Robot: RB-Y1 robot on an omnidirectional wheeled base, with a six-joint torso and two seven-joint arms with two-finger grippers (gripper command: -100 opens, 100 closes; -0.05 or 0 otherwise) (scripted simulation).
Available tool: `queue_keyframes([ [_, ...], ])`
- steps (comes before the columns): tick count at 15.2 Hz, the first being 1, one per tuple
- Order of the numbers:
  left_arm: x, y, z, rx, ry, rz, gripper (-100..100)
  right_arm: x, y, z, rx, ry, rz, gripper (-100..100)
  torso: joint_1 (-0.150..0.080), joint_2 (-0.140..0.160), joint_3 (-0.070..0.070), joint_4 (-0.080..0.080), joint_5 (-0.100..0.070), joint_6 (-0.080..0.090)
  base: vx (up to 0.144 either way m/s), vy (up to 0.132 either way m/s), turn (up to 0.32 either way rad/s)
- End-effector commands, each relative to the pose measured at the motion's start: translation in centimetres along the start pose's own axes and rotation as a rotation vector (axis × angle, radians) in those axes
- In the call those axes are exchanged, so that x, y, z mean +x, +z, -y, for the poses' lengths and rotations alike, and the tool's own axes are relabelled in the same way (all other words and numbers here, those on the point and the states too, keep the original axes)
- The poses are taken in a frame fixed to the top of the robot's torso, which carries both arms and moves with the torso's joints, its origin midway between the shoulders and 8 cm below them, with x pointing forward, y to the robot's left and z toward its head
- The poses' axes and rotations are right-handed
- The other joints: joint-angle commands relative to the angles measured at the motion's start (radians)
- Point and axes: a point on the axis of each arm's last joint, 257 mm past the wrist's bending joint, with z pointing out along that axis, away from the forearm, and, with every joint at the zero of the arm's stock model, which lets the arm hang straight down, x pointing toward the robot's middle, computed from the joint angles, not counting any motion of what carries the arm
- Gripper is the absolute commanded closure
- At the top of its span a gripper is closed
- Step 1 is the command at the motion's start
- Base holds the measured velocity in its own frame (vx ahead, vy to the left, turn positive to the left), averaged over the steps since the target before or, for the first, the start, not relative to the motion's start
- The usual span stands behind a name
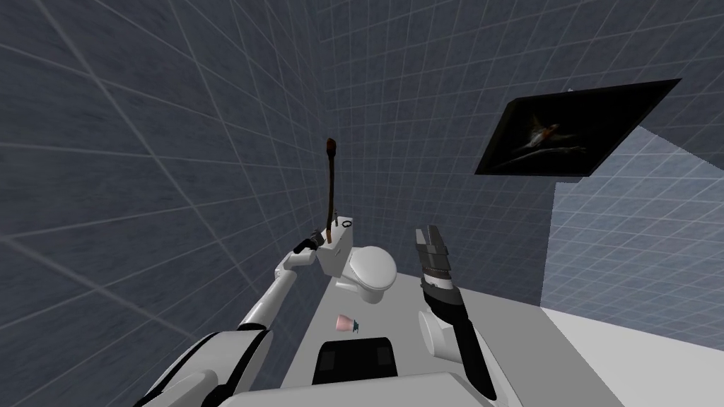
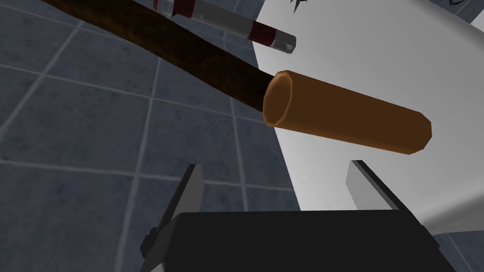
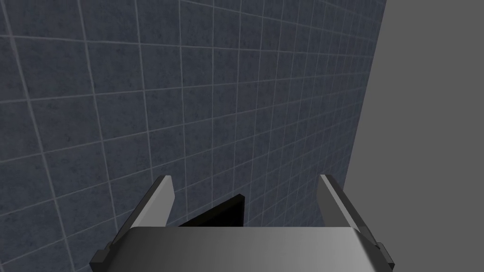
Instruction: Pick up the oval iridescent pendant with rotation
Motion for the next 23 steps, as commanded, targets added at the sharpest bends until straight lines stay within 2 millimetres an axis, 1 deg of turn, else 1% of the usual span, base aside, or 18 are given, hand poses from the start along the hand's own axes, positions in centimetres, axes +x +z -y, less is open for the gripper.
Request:
queue_keyframes([
  [1,0.7,0.9,-0.8,-0.052,-0.039,0.012,-100,0.0,0.0,0.0,0.0,0.0,0.0,0,0.0,0.0,0.0,0.0,0.0,0.0,0.018,-0.006,0.01],
  [3,0.3,1.1,-1.6,-0.077,-0.04,0.025,-100,0.0,0.0,0.0,0.0,0.0,0.0,0,0.0,0.0,0.0,0.0,0.0,0.0,0.017,-0.007,0.005],
  [4,1.1,1.6,-2.0,-0.113,-0.066,0.029,-100,0.0,0.0,0.0,0.0,0.0,0.0,0,0.0,0.0,0.0,0.0,0.0,0.0,0.015,-0.003,0.028],
  [5,0.7,1.7,-2.6,-0.127,-0.067,0.038,-100,0.0,0.0,0.0,0.0,0.0,0.0,0,0.0,-0.001,-0.001,-0.001,0.0,0.002,0.017,-0.004,0.0],
  [6,1.6,2.3,-2.9,-0.156,-0.093,0.041,-100,0.0,0.0,0.0,0.0,0.0,0.0,0,0.0,-0.002,-0.002,-0.001,0.001,0.002,0.018,-0.005,-0.005],
  [8,1.2,2.2,-3.6,-0.176,-0.093,0.051,-100,0.0,0.0,0.0,0.0,0.0,0.0,0,-0.001,-0.003,-0.002,-0.001,0.001,0.002,0.02,-0.004,-0.003],
  [9,2.2,2.6,-3.9,-0.212,-0.117,0.054,-100,0.0,0.0,0.0,0.0,0.0,0.0,0,-0.001,-0.003,-0.002,-0.001,0.001,0.002,0.017,-0.006,0.012],
  [10,1.8,2.6,-4.5,-0.224,-0.118,0.063,-100,0.0,0.0,0.0,0.0,0.0,0.0,0,-0.001,-0.003,-0.002,-0.001,0.001,0.002,0.017,-0.007,0.005],
  [11,3.0,2.9,-4.7,-0.256,-0.14,0.063,-100,0.0,0.0,0.0,0.0,0.0,0.0,0,-0.001,-0.003,-0.002,-0.001,0.001,0.002,0.02,-0.006,0.004],
  [12,2.5,2.8,-5.5,-0.271,-0.141,0.074,-100,0.0,0.0,0.0,0.0,0.0,0.0,0,-0.001,-0.004,-0.003,-0.001,0.0,0.002,0.022,-0.007,0.001],
  [13,3.6,3.0,-5.6,-0.299,-0.161,0.073,-100,0.0,0.0,0.0,0.0,0.0,0.0,0,-0.001,-0.004,-0.003,-0.002,0.001,0.002,0.023,-0.007,0.008],
  [15,3.2,3.0,-6.4,-0.316,-0.161,0.085,-100,0.0,0.0,0.0,0.0,0.0,0.0,0,-0.001,-0.004,-0.003,-0.002,0.001,0.002,0.019,-0.004,0.001],
  [16,4.0,3.0,-7.0,-0.356,-0.18,0.092,-100,0.0,0.0,0.0,0.0,0.0,0.0,0,-0.001,-0.004,-0.003,-0.002,0.001,0.002,0.016,-0.003,0.005],
  [17,3.9,3.0,-7.2,-0.359,-0.18,0.095,-100,0.0,0.0,0.0,0.0,0.0,0.0,0,-0.001,-0.003,-0.002,-0.001,0.001,0.002,0.017,-0.003,0.002],
  [18,5.0,3.1,-7.4,-0.389,-0.196,0.095,-100,0.0,0.0,0.0,0.0,0.0,0.0,0,-0.001,-0.003,-0.002,-0.001,0.001,0.002,0.017,-0.004,0.005],
  [20,4.6,3.0,-8.0,-0.399,-0.197,0.104,-100,0.0,0.0,0.0,0.0,0.0,0.0,0,-0.001,-0.003,-0.002,-0.001,0.001,0.002,0.016,-0.004,0.0],
  [21,5.7,3.0,-8.1,-0.425,-0.211,0.103,-100,0.0,0.0,0.0,0.0,0.0,0.0,0,0.0,-0.003,-0.002,-0.001,0.001,0.002,0.015,-0.004,0.005],
  [23,5.3,2.8,-8.7,-0.437,-0.212,0.112,-100,0.0,0.0,0.0,0.0,0.0,0.0,0,-0.001,-0.003,-0.002,-0.001,0.001,0.002,0.014,-0.003,0.0],
])
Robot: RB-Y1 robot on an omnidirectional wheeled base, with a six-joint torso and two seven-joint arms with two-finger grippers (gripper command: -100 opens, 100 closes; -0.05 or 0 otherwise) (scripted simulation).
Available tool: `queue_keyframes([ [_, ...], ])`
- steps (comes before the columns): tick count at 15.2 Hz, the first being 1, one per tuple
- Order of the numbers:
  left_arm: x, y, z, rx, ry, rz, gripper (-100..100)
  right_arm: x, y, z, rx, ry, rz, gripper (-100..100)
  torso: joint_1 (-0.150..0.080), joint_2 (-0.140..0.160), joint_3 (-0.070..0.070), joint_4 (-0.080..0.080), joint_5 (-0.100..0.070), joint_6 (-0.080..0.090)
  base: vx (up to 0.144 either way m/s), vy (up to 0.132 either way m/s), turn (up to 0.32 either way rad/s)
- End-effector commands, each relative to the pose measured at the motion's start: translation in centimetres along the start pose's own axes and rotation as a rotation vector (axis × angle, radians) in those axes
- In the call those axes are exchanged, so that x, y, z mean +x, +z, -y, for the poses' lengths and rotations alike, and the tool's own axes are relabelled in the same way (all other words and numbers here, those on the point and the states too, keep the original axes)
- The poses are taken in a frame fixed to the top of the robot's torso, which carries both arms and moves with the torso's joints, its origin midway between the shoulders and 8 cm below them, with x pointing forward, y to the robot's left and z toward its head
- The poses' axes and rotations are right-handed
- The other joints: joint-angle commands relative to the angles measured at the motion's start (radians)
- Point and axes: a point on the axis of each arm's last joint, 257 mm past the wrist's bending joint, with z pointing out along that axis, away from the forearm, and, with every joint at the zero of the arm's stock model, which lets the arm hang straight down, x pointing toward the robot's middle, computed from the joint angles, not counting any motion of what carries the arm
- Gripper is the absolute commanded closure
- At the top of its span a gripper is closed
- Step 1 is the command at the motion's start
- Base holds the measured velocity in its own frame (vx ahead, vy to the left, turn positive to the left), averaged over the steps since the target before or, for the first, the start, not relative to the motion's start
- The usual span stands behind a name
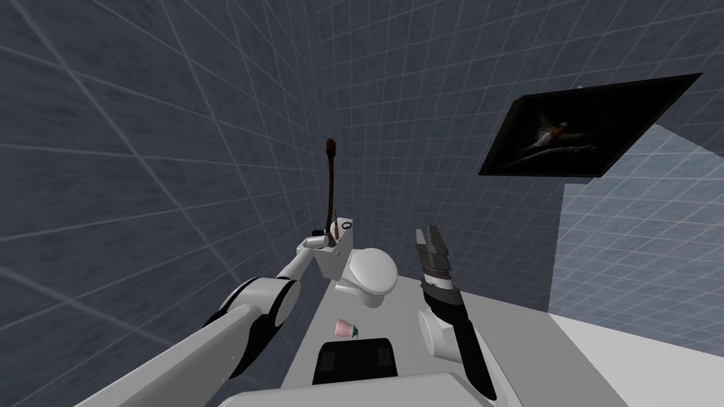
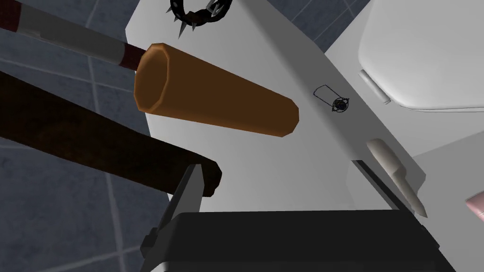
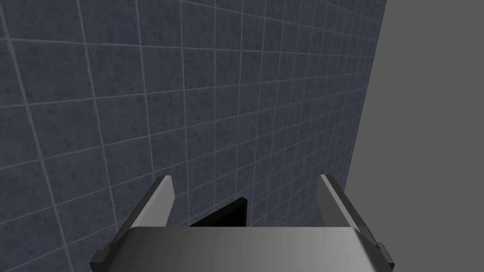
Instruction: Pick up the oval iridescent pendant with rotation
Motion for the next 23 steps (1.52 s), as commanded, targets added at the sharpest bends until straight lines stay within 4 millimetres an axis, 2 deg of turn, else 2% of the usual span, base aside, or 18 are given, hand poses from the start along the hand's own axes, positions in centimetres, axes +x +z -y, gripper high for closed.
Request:
queue_keyframes([
  [1,0.5,0.2,-1.0,-0.043,-0.015,0.012,-100,0.0,0.0,0.0,0.0,0.0,0.0,0,0.0,0.0,0.0,0.0,0.0,0.0,0.012,-0.001,0.004],
  [2,1.2,0.1,-1.5,-0.069,-0.025,0.015,-100,0.0,0.0,0.0,0.0,0.0,0.0,0,0.0,0.0,0.0,0.0,0.0,0.0,0.018,-0.002,0.005],
  [3,0.9,0.2,-1.8,-0.074,-0.026,0.02,-100,0.0,0.0,0.0,0.0,0.0,0.0,0,0.0,0.0,0.0,0.0,0.0,0.0,0.02,-0.003,-0.001],
  [7,2.0,0.1,-3.5,-0.144,-0.048,0.039,-100,0.0,0.0,0.0,0.0,0.0,0.0,0,0.0,0.0,0.0,0.0,0.0,0.0,0.018,-0.005,0.002],
  [12,2.3,0.0,-4.0,-0.163,-0.053,0.044,-100,0.0,0.0,0.0,0.0,0.0,0.0,0,0.0,0.0,0.0,0.0,0.0,0.0,0.009,-0.002,0.0],
  [14,0.4,0.2,-3.0,-0.137,-0.092,0.073,-100,0.0,0.0,0.0,0.0,0.0,0.0,0,0.001,0.001,0.001,0.0,0.0,0.001,-0.018,0.04,-0.318],
  [15,0.4,0.2,-3.0,-0.137,-0.092,0.073,-100,0.0,0.0,0.0,0.0,0.0,0.0,0,0.003,0.002,0.001,0.0,0.0,0.001,-0.031,0.066,-0.23],
  [19,-2.1,0.3,-1.7,-0.099,-0.142,0.109,-100,0.0,0.0,0.0,0.0,0.0,0.0,0,0.005,0.004,0.002,0.001,0.001,0.001,-0.032,0.064,-0.232],
  [20,-2.1,0.3,-1.7,-0.099,-0.142,0.109,-100,0.0,0.0,0.0,0.0,0.0,0.0,0,0.006,0.004,0.002,0.001,0.001,0.0,-0.03,0.065,-0.13],
  [21,-3.3,0.3,-1.0,-0.08,-0.167,0.126,-100,0.0,0.0,0.0,0.0,0.0,0.0,0,0.006,0.004,0.002,0.001,0.001,0.0,-0.035,0.064,-0.205],
  [23,-3.9,0.3,-0.7,-0.071,-0.179,0.135,-100,0.0,0.0,0.0,0.0,0.0,0.0,0,0.005,0.004,0.002,0.001,0.001,0.0,-0.033,0.057,-0.237],
])
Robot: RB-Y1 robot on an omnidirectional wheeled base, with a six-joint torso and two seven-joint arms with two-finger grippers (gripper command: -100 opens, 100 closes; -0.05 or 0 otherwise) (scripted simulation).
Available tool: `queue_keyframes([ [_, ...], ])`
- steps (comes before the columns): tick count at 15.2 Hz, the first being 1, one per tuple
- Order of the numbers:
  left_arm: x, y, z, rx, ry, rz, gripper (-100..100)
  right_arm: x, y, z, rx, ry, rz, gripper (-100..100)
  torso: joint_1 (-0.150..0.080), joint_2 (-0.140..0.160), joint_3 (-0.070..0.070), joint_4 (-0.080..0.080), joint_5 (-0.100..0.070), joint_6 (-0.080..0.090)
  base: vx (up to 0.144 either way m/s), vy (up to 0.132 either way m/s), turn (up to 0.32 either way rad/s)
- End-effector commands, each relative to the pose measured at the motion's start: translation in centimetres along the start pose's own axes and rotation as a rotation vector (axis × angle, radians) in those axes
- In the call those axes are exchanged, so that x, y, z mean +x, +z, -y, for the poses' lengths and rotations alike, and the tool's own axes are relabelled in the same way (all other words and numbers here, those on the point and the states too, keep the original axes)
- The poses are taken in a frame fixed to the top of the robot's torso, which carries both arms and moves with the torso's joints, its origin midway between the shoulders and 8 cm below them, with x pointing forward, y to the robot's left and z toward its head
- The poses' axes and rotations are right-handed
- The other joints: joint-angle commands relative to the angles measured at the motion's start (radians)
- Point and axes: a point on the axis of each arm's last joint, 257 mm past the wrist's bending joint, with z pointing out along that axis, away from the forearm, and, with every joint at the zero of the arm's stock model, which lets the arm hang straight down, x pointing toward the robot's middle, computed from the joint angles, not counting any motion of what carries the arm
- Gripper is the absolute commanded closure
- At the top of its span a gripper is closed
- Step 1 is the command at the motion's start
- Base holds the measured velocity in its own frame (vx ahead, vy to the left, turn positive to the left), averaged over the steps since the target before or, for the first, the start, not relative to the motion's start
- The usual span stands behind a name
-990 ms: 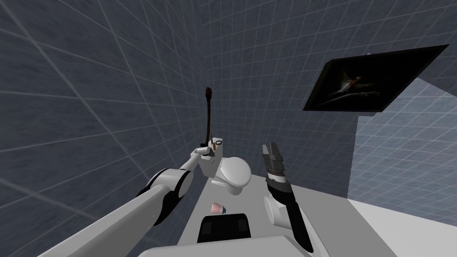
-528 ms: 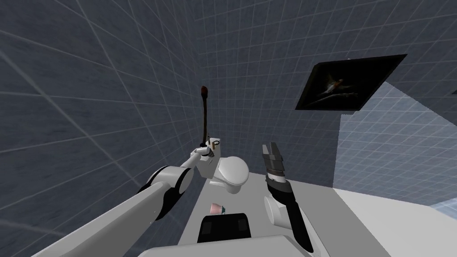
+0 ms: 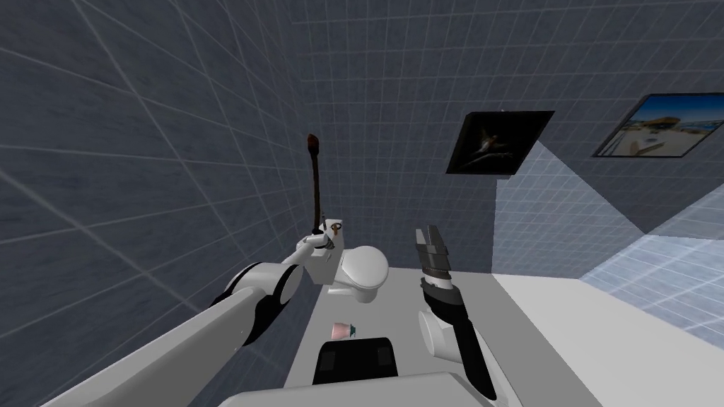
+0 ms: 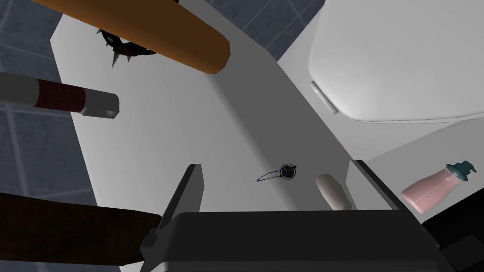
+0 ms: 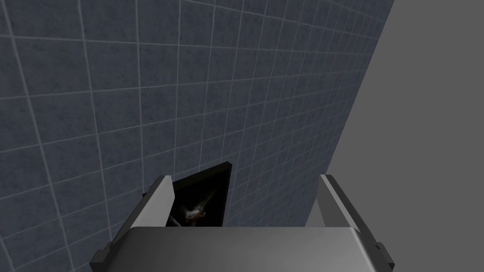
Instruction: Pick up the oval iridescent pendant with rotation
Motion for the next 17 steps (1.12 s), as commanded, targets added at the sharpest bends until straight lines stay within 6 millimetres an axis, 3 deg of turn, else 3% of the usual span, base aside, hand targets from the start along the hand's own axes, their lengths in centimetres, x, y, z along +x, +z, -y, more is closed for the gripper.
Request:
queue_keyframes([
  [1,0.0,0.0,0.0,0.0,0.0,0.0,-100,0.0,0.0,0.0,0.0,0.0,0.0,0,0.0,0.0,0.0,0.0,0.0,0.0,-0.021,0.037,-0.088],
  [2,-0.1,0.0,0.1,0.002,-0.004,0.001,100,0.0,0.0,0.0,0.0,0.0,0.0,0,-0.001,-0.001,0.0,0.0,0.0,-0.001,-0.008,0.015,-0.003],
  [7,0.6,-0.1,-0.5,-0.01,0.012,-0.007,100,0.0,0.0,0.0,0.0,0.0,0.0,0,-0.004,-0.003,-0.001,-0.001,-0.001,0.0,0.002,-0.003,0.033],
  [10,1.1,-0.1,-0.9,-0.019,0.025,-0.014,100,0.0,0.0,0.0,0.0,0.0,0.0,0,-0.008,-0.004,-0.002,-0.001,-0.002,-0.002,0.029,-0.062,0.232],
  [16,5.0,-0.7,-4.0,-0.084,0.12,-0.07,100,0.0,0.0,0.0,0.0,0.0,0.0,0,-0.01,-0.006,-0.003,-0.001,-0.003,-0.001,0.036,-0.069,0.281],
  [17,4.3,-0.6,-3.3,-0.07,0.101,-0.061,100,0.0,0.0,0.0,0.0,0.0,0.0,0,-0.011,-0.005,-0.003,-0.001,-0.003,-0.001,0.021,-0.054,0.099],
])
